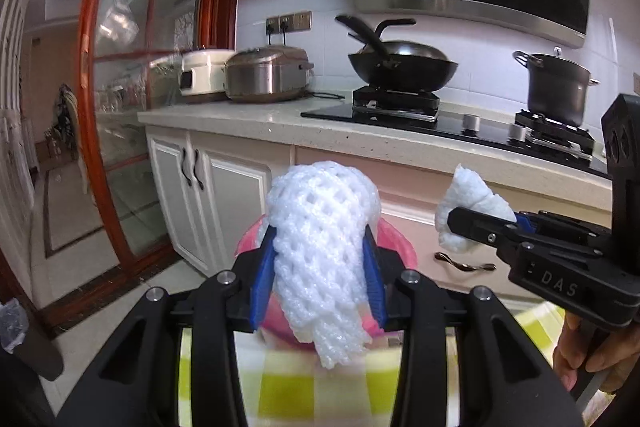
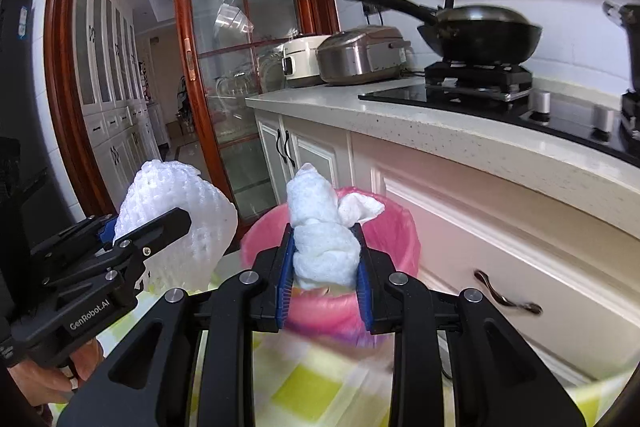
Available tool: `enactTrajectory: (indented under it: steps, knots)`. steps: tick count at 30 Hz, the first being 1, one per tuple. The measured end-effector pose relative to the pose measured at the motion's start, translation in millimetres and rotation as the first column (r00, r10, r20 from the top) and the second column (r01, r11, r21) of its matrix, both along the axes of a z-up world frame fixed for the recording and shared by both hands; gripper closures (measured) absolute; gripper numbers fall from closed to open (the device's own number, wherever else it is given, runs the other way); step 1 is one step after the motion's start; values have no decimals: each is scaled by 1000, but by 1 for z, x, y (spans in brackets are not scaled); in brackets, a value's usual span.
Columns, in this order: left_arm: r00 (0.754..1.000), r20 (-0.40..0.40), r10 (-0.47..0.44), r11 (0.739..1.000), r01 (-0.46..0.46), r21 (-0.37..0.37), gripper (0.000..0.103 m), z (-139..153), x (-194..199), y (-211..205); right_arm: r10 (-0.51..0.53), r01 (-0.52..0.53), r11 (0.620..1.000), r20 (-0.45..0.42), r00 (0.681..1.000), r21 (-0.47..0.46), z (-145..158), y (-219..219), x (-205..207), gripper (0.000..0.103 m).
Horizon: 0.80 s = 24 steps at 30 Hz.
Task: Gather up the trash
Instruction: 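Open both tools to drop the tissue bundle and foam net into the bin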
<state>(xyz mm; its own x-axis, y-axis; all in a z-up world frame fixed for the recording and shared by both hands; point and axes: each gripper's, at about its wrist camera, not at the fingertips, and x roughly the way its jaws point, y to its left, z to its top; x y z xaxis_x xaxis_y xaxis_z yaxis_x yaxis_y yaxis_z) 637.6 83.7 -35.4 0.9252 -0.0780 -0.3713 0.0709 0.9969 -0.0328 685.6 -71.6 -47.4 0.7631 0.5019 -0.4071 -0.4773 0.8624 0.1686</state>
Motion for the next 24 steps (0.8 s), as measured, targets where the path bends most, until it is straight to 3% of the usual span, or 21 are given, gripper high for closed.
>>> enactTrajectory:
  steps: [9, 13, 21, 23, 24]
  knots:
    - [998, -69, 2, 999, -5, -37, 58, -35, 103, 19, 52, -53, 999, -59, 997, -12, -39, 23, 89, 72]
    - [996, -90, 23, 999, -26, -34, 46, -53, 128, 29, 49, -51, 999, -72, 996, -16, -55, 28, 112, 56]
    - [994, -106, 21, 996, -30, -84, 36, -64, 131, 39, 48, -49, 999, -68, 997, -12, -58, 14, 103, 55]
    - [995, -97, 31, 995, -40, -94, 27, -60, 127, 37, 38, -38, 999, -60, 997, 5, -51, 5, 92, 55]
    - [995, -91, 41, 993, -50, -103, 18, -57, 126, 37, 35, -34, 999, -54, 998, 10, -47, 0, 86, 55]
